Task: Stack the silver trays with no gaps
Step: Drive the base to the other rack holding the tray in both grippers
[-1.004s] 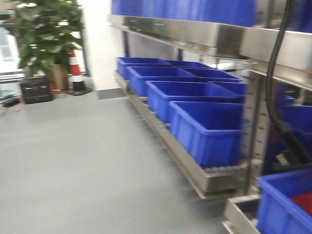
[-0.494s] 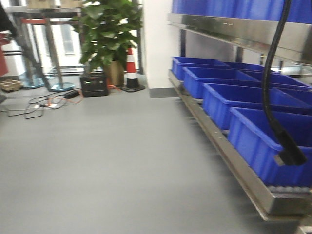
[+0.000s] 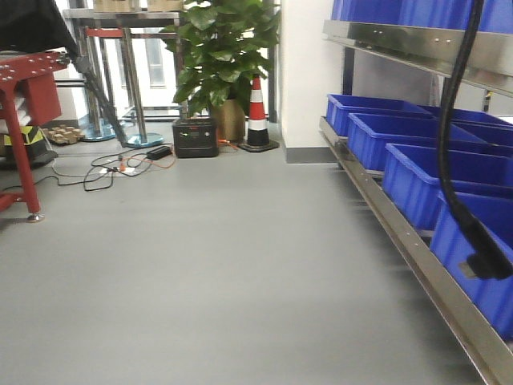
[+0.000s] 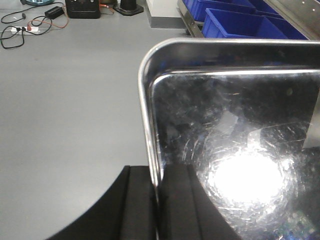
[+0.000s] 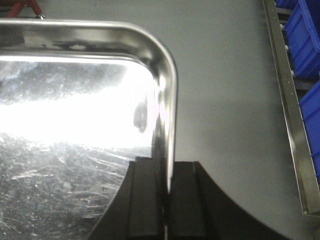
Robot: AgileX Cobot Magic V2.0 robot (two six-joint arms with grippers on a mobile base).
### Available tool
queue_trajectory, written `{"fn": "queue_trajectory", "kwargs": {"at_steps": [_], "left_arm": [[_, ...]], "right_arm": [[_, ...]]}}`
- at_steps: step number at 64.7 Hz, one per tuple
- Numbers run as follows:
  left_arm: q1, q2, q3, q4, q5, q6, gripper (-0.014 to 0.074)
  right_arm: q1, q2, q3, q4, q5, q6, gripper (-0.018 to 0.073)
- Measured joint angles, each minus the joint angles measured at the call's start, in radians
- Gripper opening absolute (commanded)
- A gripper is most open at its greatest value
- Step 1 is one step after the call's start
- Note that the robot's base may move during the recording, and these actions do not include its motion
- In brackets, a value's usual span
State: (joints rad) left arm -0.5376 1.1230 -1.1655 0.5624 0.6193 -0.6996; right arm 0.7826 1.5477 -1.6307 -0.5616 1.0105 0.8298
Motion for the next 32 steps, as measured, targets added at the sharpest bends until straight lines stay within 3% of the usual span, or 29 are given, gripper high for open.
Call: {"fn": "queue_trajectory", "kwargs": {"at_steps": [32], "left_arm": [[0.000, 0.000, 0.000, 0.000, 0.000, 0.000, -0.0016]], "right_arm": [[0.000, 0.000, 0.000, 0.000, 0.000, 0.000, -0.0055]]}}
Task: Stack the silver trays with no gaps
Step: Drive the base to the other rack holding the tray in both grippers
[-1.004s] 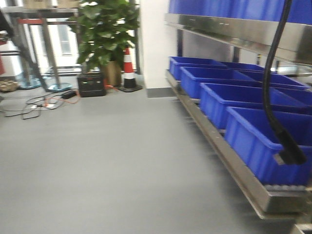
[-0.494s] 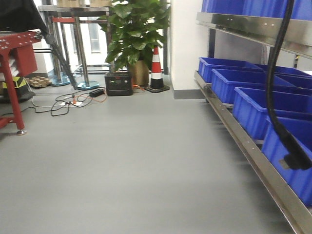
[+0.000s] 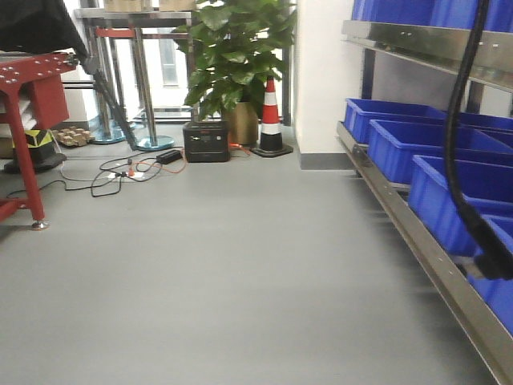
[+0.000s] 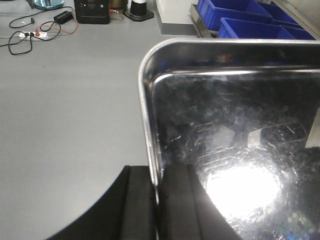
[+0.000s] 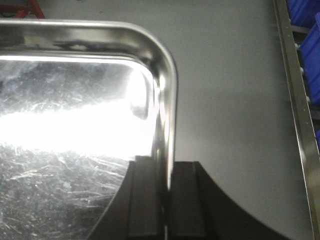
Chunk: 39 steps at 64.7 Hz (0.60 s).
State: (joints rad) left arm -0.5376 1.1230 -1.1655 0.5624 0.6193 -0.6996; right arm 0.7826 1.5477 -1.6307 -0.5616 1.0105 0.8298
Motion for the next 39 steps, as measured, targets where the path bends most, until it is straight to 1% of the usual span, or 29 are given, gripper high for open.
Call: {"fn": "queue_trajectory", "kwargs": {"at_steps": [39], "left_arm": [[0.000, 0.000, 0.000, 0.000, 0.000, 0.000, -0.0016]], "right_arm": [[0.000, 0.000, 0.000, 0.000, 0.000, 0.000, -0.0055]]}}
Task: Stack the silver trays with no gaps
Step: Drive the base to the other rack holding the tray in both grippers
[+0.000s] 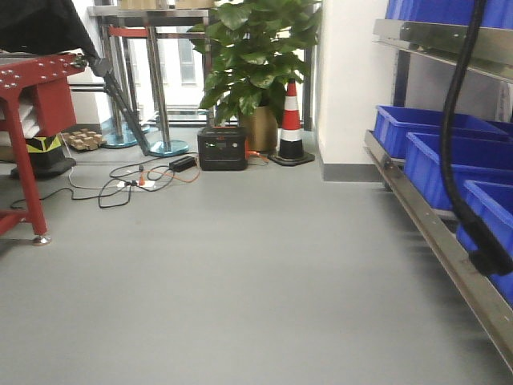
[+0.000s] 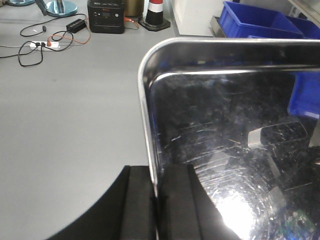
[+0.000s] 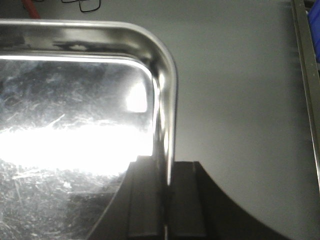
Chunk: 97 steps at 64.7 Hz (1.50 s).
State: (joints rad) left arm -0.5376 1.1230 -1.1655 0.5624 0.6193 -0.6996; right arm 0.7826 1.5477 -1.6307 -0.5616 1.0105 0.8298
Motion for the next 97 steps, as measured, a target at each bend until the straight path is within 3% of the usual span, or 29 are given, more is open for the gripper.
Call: {"fn": "queue_trajectory", "kwargs": {"at_steps": [97], "left_arm": [[0.000, 0.000, 0.000, 0.002, 0.000, 0.000, -0.0016]], "right_arm": [[0.000, 0.000, 0.000, 0.000, -0.002, 0.000, -0.0055]]}}
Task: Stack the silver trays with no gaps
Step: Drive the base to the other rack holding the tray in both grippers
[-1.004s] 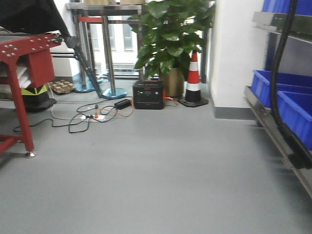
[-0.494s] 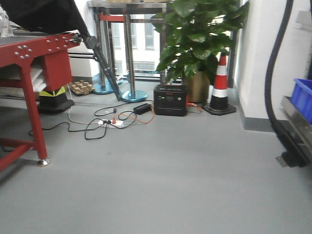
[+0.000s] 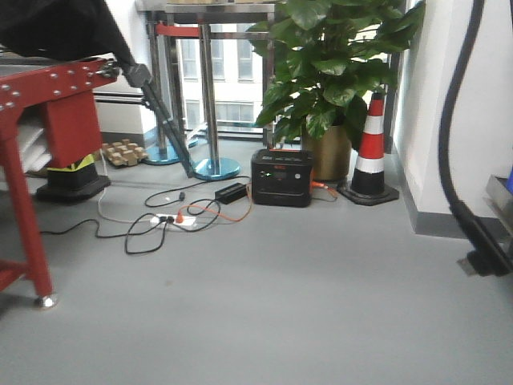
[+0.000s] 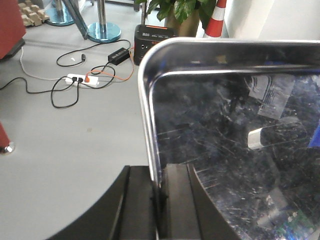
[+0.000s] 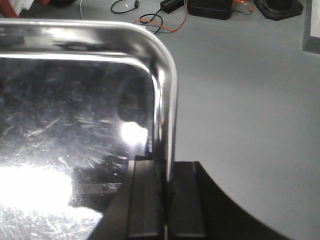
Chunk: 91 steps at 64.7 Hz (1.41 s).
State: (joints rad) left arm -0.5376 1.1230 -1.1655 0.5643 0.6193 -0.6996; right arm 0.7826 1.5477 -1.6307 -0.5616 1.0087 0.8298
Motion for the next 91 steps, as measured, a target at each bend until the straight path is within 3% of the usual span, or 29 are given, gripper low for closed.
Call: {"fn": "queue_trajectory", "kwargs": {"at_steps": [43, 91], "left_arm": [[0.000, 0.000, 0.000, 0.005, 0.000, 0.000, -0.0016], [0.014, -0.009, 0.000, 0.023, 0.060, -0.018, -0.0016]], "right_arm": [[0.000, 0.000, 0.000, -0.011, -0.023, 0.000, -0.0055], [-0.022, 0.000, 0.000, -0.070, -0.295, -0.021, -0.0055]]}}
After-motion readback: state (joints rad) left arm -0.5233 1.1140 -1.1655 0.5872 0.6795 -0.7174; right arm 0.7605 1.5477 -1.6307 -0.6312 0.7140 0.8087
